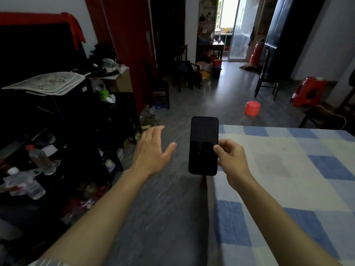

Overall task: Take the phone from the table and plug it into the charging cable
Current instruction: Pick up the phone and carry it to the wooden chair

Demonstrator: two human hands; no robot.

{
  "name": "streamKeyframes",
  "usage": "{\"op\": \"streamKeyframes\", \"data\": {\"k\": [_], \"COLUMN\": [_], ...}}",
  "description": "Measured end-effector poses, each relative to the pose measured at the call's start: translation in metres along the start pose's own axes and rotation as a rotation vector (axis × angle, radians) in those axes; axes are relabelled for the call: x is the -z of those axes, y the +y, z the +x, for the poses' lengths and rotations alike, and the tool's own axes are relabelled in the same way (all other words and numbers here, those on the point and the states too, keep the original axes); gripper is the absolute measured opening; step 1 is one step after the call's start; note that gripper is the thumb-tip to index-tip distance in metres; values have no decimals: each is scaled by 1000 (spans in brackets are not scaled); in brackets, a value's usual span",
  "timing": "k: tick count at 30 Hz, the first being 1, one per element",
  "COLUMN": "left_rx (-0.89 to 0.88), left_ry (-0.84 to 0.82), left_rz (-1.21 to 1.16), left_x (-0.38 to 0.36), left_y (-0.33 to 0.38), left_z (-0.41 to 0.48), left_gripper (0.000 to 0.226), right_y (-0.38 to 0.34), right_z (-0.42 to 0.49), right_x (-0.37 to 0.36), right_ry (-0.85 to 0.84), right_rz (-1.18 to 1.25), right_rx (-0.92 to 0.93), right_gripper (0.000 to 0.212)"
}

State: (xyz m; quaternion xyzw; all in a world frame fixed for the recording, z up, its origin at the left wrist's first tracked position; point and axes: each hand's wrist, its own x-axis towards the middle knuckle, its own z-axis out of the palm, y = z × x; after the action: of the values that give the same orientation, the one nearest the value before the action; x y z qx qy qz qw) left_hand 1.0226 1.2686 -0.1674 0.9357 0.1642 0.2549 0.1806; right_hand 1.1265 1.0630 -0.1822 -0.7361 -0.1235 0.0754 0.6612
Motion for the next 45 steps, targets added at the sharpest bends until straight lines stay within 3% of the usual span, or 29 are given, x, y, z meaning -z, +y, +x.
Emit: {"op": "streamKeyframes", "data": {"k": [9, 15, 24, 32, 45], "left_rx": [-96, -214, -309, -332, -420], "left_ry": [-27, -55, -63, -69, -80], "left_rz": [-32, -37, -92, -84, -150], "left_x": [-36, -47, -75, -140, -249], "left_y": [-86, -149, -205, -227, -200], "left_z": [124, 213, 338, 480, 741], "left_gripper": [65, 63, 62, 62, 60], "right_y": [-1, -15, -38, -14, -29], "right_z": [99, 151, 254, 399, 659], "right_x": [-90, -153, -201, -220, -193], "right_ry": [105, 264, 396, 457, 555], "right_rz": [-15, -27, -38, 40, 57], "right_rx": [-23, -68, -49, 23, 77], "right_gripper": [11, 12, 11, 18, 15]}}
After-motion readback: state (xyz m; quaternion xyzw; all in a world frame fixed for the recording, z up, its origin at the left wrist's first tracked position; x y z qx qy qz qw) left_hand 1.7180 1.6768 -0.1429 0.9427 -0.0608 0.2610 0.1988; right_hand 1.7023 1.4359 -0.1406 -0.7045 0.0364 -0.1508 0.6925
